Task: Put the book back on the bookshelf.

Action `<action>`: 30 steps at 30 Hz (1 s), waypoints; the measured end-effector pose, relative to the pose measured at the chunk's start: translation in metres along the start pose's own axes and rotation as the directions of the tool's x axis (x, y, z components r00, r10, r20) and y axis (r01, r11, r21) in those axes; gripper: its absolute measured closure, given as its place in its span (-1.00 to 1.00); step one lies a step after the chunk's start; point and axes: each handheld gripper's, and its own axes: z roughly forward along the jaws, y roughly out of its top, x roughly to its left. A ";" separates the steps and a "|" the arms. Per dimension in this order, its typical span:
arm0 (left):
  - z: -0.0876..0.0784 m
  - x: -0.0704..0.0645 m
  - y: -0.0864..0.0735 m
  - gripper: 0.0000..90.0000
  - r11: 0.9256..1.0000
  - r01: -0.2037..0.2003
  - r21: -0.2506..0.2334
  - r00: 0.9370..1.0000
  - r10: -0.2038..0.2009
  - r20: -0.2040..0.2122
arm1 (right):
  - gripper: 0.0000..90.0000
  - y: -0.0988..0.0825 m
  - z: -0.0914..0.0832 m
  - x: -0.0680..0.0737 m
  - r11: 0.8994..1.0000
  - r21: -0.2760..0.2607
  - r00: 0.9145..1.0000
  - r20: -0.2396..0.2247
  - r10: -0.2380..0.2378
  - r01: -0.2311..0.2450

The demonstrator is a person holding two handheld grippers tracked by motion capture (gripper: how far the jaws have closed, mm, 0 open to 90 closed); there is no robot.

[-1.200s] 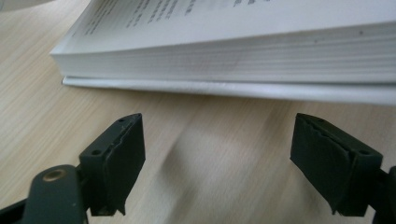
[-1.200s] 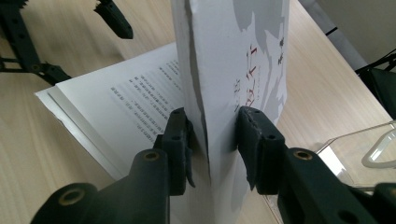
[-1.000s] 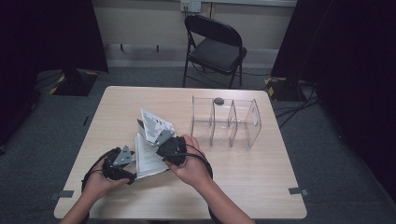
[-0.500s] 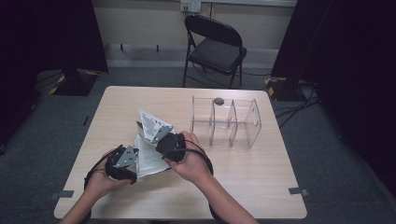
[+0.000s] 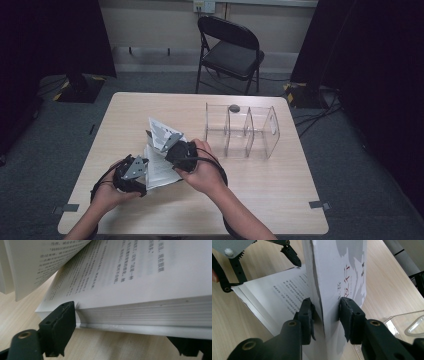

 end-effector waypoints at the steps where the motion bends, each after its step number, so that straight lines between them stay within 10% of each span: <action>1: 0.000 0.000 0.000 -0.65 1.000 0.010 -0.007 1.000 -0.010 0.002 | 0.41 0.000 0.000 0.000 1.000 -0.001 1.000 0.000 0.003 -0.003; 9: 0.001 0.001 0.002 -0.64 0.999 0.005 -0.043 1.000 -0.006 -0.017 | 0.41 0.002 0.000 0.000 1.000 0.002 1.000 0.009 -0.030 0.030; 17: -0.006 0.003 0.002 -0.12 0.998 -0.041 -0.048 0.996 0.037 -0.087 | 0.37 0.004 0.001 0.005 0.999 0.013 0.999 0.001 -0.040 0.040; 30: -0.011 0.001 0.008 0.11 0.997 -0.062 -0.052 0.989 0.055 -0.134 | 0.29 0.003 0.001 0.009 0.996 0.033 0.996 -0.039 -0.081 0.083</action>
